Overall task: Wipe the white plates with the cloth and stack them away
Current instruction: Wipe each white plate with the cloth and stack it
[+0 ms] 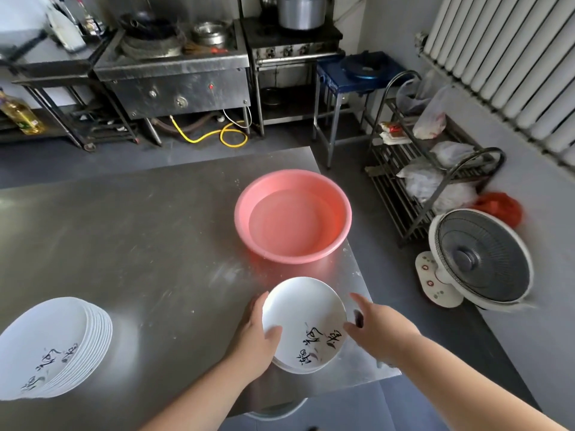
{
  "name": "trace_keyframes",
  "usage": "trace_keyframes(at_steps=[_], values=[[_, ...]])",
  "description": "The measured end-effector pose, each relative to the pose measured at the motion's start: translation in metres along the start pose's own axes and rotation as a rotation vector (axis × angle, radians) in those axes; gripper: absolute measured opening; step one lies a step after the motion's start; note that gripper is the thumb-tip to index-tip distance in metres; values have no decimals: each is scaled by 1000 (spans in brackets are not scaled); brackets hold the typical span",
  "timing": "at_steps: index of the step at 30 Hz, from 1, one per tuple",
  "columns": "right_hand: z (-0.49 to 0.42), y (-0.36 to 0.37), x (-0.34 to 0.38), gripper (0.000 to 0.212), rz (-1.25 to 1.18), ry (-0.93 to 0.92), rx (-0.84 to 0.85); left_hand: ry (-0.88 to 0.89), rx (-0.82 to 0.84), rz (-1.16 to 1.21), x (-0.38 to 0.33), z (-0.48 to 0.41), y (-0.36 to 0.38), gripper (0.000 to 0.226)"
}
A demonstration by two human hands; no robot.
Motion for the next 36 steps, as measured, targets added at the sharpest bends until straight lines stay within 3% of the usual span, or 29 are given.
trace_keyframes(at_steps=[4,6,9,13,19,25,30,36], values=[[-7,-41,11,53,56,21,-82,38,-3,-75,-9,-2,-44,78],[-13,-58,37,50,89,-4,-116,47,-25,-158,-14,-2,-78,66],[-23,-73,98,47,118,-86,-152,67,-104,-345,-20,3,-144,48],[-36,-78,200,43,109,-222,-167,72,-254,-454,-12,16,-247,41],[-42,-59,366,38,194,-412,-159,-86,-425,-398,68,56,-386,34],[-41,-7,486,41,254,-482,-66,-249,-637,-386,156,111,-451,40],[-38,32,539,38,256,-475,-1,-405,-527,-388,199,115,-467,36],[-42,50,550,30,314,-377,-35,-378,-401,-370,223,99,-465,30]])
Point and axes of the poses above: each hand's wrist, its own z-axis away from the middle knuckle, its own y-axis out of the palm, x = y × z, the point moved 8 cm from there along -z, towards the middle knuckle, and after that the axes turned 11 degrees about z, right-handed, at the moved point
